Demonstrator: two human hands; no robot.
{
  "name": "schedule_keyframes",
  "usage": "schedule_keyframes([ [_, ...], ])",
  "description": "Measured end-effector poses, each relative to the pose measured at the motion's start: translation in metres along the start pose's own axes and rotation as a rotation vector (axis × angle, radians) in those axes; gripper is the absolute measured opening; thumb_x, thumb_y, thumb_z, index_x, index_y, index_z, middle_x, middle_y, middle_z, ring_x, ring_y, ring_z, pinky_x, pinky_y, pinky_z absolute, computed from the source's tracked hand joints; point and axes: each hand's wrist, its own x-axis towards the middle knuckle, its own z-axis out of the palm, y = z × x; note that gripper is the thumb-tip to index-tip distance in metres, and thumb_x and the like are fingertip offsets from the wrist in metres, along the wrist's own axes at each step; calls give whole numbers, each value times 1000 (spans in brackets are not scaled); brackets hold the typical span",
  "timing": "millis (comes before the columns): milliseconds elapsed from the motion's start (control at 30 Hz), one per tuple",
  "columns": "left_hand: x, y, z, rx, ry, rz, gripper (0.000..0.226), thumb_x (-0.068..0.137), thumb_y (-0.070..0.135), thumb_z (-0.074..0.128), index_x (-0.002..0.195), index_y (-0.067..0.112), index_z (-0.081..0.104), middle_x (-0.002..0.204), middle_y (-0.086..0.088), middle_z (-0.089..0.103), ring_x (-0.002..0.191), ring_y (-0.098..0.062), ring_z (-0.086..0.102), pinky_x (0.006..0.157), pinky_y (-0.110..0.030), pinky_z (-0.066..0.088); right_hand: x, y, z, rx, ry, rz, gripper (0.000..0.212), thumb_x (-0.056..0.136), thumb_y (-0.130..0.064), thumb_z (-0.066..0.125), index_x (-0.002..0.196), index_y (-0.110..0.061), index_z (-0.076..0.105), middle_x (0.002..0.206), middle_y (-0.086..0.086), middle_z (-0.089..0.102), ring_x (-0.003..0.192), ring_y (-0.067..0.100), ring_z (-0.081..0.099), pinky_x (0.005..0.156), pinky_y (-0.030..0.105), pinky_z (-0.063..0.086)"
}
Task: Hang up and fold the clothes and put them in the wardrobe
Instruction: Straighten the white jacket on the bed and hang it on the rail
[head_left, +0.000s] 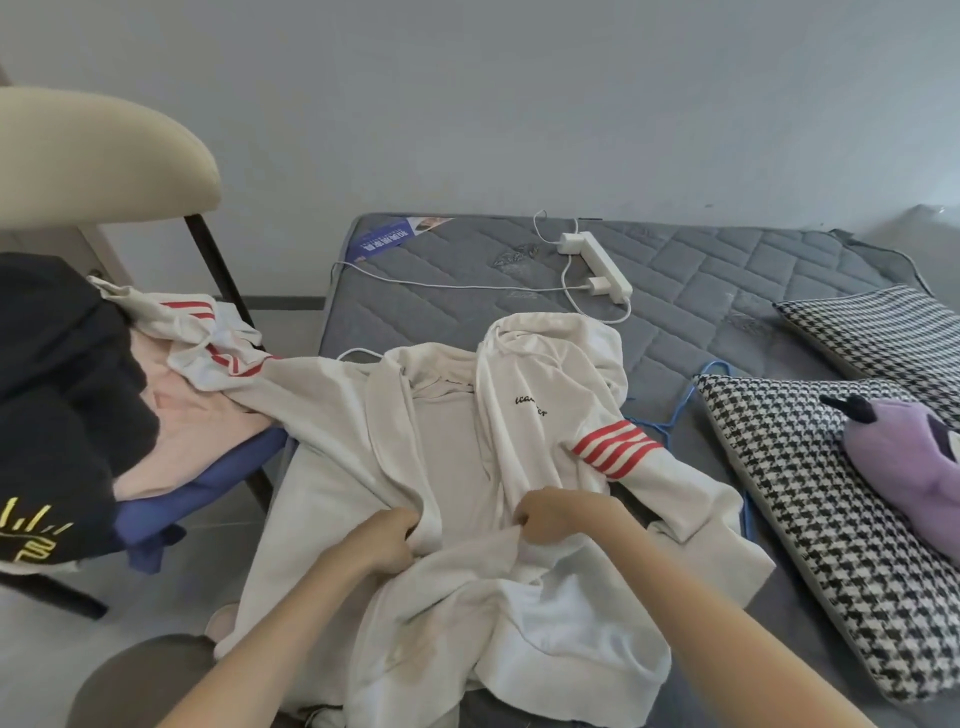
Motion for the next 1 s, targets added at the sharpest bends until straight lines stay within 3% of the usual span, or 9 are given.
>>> schedule_keyframes([
  [67,4,0,-10,-16,-73,-15,40,80,38,70,114,18,61,116,2,63,103,-15,59,90,-28,49,-1,3,-12,73,183,-57,28,92,-21,44,108,-17,67,105,-4,64,92,17,61,92,33,48],
  [133,6,4,-22,-23,-12,-25,31,77,47,69,95,22,63,98,6,66,90,-12,60,76,-24,47,-2,11,-24,204,455,-37,24,92,-17,43,97,-23,65,94,-9,64,77,11,57,82,30,50],
  [200,8,13,-32,9,196,-100,38,77,57,64,83,21,55,90,3,60,89,-16,57,71,-28,43,-3,25,-34,350,722,35,23,90,-13,43,94,-25,62,98,-5,64,78,14,56,67,30,46],
  [333,22,38,-43,-39,596,-130,41,87,45,57,109,11,53,115,-11,50,115,-32,44,89,-39,44,3,68,-45,534,985,198,28,90,-5,41,109,-17,58,118,6,58,96,25,57,70,29,39],
  [467,41,71,-34,-67,574,143,42,93,31,51,134,23,47,131,-3,43,123,-29,39,95,-37,39,14,118,-45,516,905,427,37,94,-5,38,129,-10,47,136,15,43,123,33,39,92,42,40],
  [600,60,110,-3,130,439,377,49,96,45,43,144,38,35,158,3,18,144,-22,14,114,-40,22,26,152,-27,631,718,557,44,99,-14,39,142,-12,31,144,19,32,131,38,31,100,47,36],
  [700,72,124,22,294,286,376,61,94,59,34,149,45,13,161,5,-8,147,-23,-12,117,-47,0,35,162,-15,646,701,596,51,99,-18,38,148,-19,24,144,20,31,132,39,29,102,50,35],
  [767,76,125,34,328,199,320,73,91,66,36,150,45,-2,160,-4,-16,145,-28,-20,116,-49,-4,40,167,-10,639,707,610,52,99,-20,37,150,-25,23,143,20,33,130,41,31,103,51,35],
  [1000,86,129,40,496,158,219,84,86,71,39,148,44,-11,158,-21,-13,144,-43,-13,109,-63,-11,47,187,-21,723,679,544,30,98,-17,40,128,-22,45,120,14,58,101,31,55,78,34,42],
])
